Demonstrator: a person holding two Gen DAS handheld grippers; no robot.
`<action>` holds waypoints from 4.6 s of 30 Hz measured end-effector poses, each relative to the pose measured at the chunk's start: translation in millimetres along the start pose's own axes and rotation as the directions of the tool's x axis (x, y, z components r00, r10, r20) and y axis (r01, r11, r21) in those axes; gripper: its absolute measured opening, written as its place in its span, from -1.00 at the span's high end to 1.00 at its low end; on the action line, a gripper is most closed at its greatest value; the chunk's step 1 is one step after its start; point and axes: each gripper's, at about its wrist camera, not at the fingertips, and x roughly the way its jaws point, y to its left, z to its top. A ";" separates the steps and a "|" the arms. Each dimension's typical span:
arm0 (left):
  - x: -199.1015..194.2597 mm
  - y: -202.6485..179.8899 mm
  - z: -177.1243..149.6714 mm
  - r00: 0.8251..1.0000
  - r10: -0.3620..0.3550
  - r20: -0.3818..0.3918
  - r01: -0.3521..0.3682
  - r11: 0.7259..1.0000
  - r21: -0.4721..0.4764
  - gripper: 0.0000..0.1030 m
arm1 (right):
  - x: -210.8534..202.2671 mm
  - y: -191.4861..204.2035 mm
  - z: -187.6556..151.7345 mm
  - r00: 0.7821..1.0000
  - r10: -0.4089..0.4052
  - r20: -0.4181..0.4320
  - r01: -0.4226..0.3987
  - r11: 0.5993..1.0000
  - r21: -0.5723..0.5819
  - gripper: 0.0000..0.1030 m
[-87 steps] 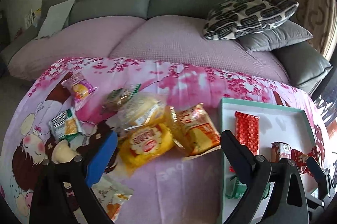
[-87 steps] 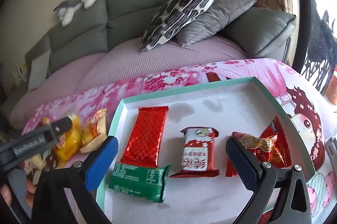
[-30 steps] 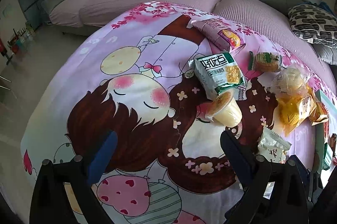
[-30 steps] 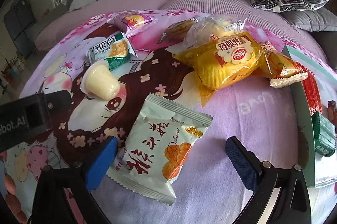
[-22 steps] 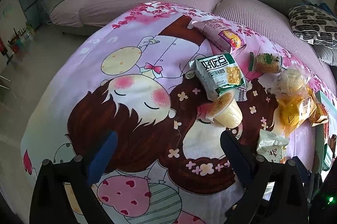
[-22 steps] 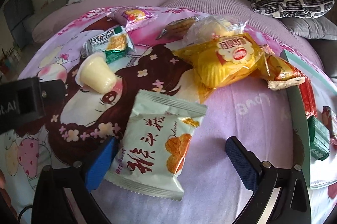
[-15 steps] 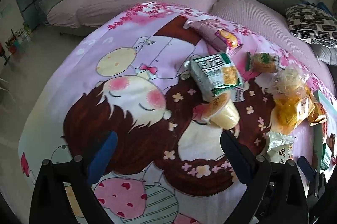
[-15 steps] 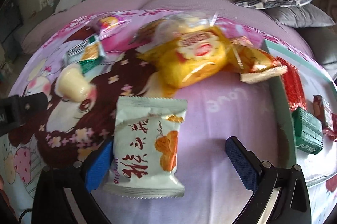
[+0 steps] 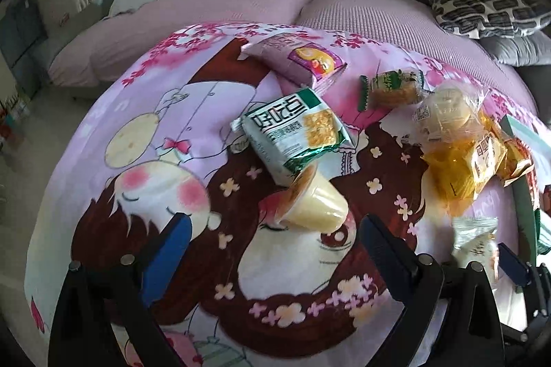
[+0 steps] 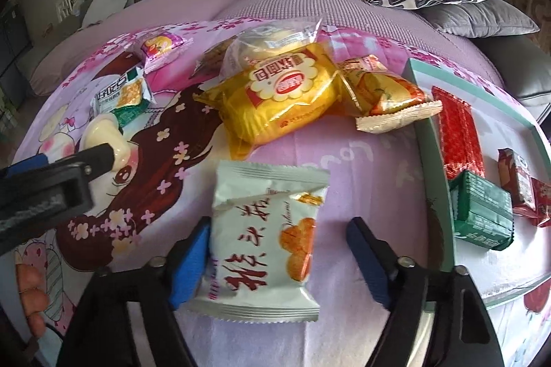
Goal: Organize snacks
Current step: 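Grasp the white pastry pack with the right tool while the left tool grasps the yellow pudding cup, then carry the pastry pack and pudding cup with both tools over the tray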
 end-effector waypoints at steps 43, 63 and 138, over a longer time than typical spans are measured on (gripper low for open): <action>-29.6 -20.5 5.1 0.988 -0.122 0.093 0.116 0.991 0.071 0.23 | -27.1 -13.9 1.9 0.991 0.129 0.046 -0.131 0.991 0.027 -0.05; -96.0 -41.4 18.7 0.942 -0.195 0.272 0.186 0.981 0.057 0.24 | -76.7 -79.8 19.3 0.966 0.042 0.254 -0.082 0.986 0.148 -0.05; -62.3 -292.5 -4.9 0.892 -0.434 0.127 0.349 0.839 0.418 0.23 | -71.5 -273.9 -4.7 0.937 -0.280 0.209 0.153 0.867 0.473 -0.06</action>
